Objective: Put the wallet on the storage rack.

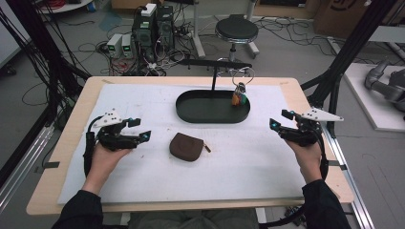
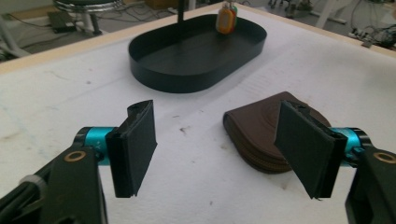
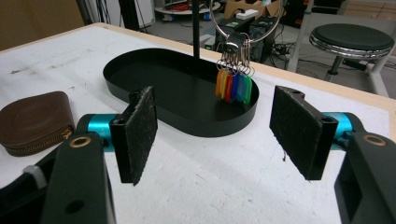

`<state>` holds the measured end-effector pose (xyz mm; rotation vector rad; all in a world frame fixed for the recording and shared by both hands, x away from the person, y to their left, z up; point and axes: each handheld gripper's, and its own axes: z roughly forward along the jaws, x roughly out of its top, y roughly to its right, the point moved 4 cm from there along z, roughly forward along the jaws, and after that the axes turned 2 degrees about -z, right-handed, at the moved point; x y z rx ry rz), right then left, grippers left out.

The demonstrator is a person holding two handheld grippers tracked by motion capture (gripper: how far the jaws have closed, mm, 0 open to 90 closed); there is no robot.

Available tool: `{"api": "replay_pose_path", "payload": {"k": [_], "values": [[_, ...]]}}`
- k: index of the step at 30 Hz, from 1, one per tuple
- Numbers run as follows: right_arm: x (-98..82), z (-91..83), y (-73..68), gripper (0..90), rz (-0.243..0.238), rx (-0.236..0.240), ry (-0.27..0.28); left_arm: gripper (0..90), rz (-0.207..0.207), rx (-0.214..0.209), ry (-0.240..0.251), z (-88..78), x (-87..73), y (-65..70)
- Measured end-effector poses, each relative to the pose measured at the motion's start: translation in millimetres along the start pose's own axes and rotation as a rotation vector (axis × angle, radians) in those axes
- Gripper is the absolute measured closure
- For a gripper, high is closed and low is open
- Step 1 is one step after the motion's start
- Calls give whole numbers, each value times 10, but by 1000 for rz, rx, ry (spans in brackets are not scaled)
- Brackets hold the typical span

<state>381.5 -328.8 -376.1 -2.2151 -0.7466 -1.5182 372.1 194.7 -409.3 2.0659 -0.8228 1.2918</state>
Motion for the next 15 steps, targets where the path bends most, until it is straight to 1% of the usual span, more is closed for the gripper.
{"api": "replay_pose_path", "payload": {"k": [4,5,7,9,12,14,15], "values": [[-10,7,7,326,6,0,-9,309,-11,-15,-31,119,-20,82],[-11,9,9,326,5,-2,-10,318,-18,-25,-41,174,-27,117],[-11,11,7,327,4,-2,-11,344,-34,-39,-62,269,-37,170],[-11,16,5,328,2,-2,-12,371,-60,-44,-88,376,-45,211],[-14,21,3,330,-3,-3,-17,412,-105,-31,-138,541,-64,243],[-16,25,2,331,0,-1,-20,425,-133,-13,-170,636,-88,247],[-17,26,2,331,4,0,-21,425,-148,-12,-181,672,-100,242]]}}
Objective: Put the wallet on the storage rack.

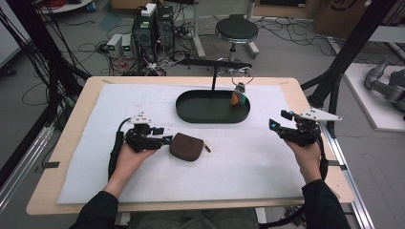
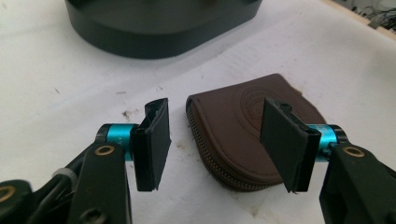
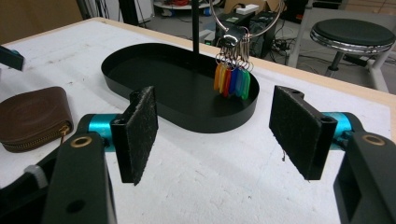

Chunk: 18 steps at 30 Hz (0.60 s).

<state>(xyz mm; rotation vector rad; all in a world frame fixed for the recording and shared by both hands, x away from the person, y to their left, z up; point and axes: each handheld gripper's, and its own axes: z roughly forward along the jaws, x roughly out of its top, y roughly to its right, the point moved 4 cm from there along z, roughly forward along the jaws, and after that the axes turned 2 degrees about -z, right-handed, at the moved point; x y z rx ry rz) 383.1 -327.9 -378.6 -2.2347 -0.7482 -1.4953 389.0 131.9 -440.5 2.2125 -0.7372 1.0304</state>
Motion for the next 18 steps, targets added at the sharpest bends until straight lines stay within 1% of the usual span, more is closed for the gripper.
{"api": "replay_pose_path", "payload": {"k": [2,3,5,8,10,12,14,15,17,18], "values": [[-2,6,3,333,-2,2,-1,425,-37,1,-15,61,-1,-34],[-3,9,3,333,1,3,-3,425,-61,-4,-17,90,5,-57],[-10,18,8,333,3,4,-11,433,-92,-15,-26,127,12,-71],[-16,23,13,334,1,3,-17,456,-101,-17,-54,197,20,-55],[-14,19,16,334,2,2,-14,465,-107,-11,-73,250,20,-55],[-12,15,17,334,5,1,-11,468,-115,5,-100,301,9,-79],[-11,14,16,334,3,0,-10,472,-156,-21,-97,328,10,-103],[-9,16,16,335,-1,0,-8,492,-163,-36,-96,330,12,-109],[-11,21,12,336,-2,2,-11,583,-162,-67,-92,329,11,-95],[-11,27,10,336,-4,2,-14,634,-161,-75,-88,330,12,-77]]}}
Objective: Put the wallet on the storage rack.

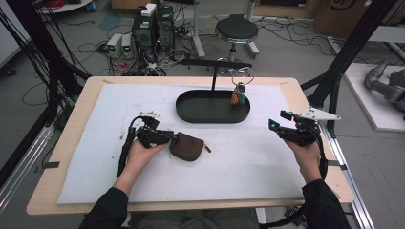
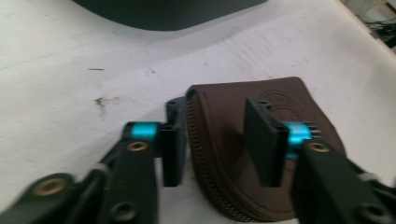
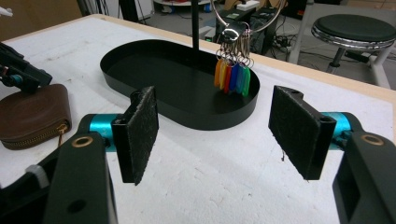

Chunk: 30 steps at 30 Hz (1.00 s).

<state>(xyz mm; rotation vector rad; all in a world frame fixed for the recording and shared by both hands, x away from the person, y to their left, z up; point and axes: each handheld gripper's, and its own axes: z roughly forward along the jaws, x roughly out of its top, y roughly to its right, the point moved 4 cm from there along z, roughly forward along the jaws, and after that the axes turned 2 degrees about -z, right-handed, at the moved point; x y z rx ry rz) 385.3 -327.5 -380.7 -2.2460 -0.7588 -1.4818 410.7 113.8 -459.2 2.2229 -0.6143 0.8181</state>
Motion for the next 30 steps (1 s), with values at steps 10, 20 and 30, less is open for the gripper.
{"api": "replay_pose_path", "payload": {"k": [10,20,30], "values": [[33,9,-63,343,-17,5,0,795,105,35,70,-63,-32,73],[106,99,-216,345,-44,49,9,834,313,7,174,-240,32,352],[170,195,-395,345,-58,196,47,841,542,-36,190,-370,30,643]]}}
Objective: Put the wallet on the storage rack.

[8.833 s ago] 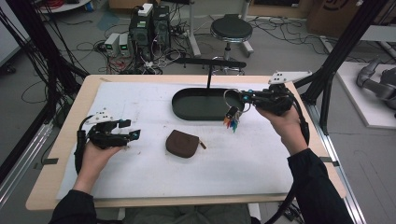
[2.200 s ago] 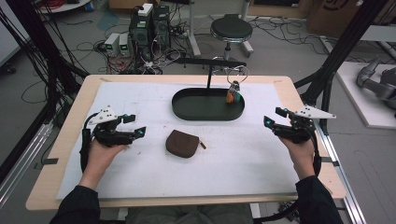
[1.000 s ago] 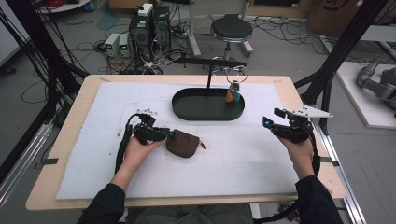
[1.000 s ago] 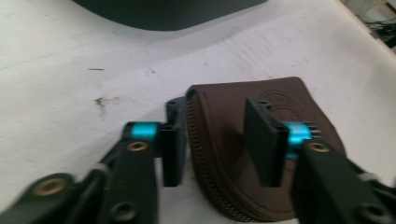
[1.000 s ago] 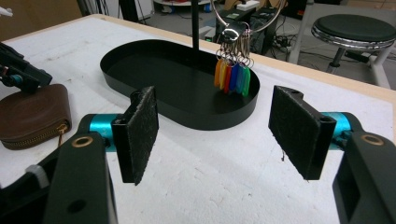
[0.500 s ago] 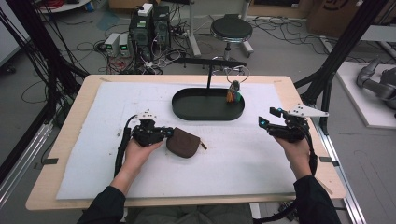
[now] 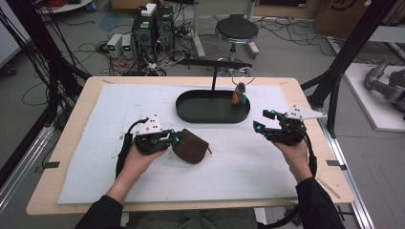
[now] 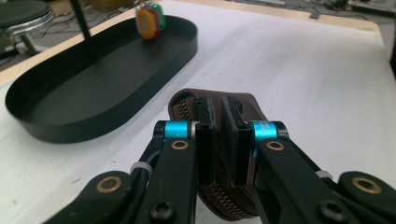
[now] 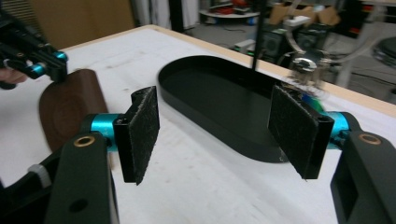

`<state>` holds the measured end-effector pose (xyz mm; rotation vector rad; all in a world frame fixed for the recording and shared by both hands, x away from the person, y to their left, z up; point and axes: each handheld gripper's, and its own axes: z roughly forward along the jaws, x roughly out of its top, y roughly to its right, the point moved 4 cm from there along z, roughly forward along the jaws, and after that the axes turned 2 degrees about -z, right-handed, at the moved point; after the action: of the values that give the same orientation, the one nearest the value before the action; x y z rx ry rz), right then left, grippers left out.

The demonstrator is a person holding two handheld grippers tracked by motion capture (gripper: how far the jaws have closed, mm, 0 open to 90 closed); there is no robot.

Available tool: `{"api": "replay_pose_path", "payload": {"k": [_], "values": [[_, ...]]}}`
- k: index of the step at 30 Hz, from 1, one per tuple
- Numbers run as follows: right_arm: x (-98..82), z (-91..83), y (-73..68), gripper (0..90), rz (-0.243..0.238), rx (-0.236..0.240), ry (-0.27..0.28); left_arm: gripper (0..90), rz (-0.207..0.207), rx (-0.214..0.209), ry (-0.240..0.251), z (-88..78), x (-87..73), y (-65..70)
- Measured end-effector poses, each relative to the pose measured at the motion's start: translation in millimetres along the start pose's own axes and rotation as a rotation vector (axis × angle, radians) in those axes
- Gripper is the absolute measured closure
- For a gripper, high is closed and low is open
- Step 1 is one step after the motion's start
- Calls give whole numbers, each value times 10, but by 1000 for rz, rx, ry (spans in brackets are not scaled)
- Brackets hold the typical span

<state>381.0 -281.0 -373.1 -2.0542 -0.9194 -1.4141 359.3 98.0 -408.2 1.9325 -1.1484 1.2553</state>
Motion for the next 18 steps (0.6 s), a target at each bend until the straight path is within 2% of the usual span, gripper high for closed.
{"api": "replay_pose_path", "payload": {"k": [3,7,10,14,18], "values": [[6,95,-80,343,-21,57,-11,843,56,-32,4,-38,20,63],[10,260,-219,333,-61,130,-25,845,96,-65,13,-77,19,122],[18,406,-356,332,-84,205,-34,845,134,-83,15,-102,16,153],[11,620,-528,335,-119,310,-51,846,156,-96,7,-132,8,176],[-40,811,-636,335,-137,379,-87,846,165,-121,11,-162,-11,194]]}}
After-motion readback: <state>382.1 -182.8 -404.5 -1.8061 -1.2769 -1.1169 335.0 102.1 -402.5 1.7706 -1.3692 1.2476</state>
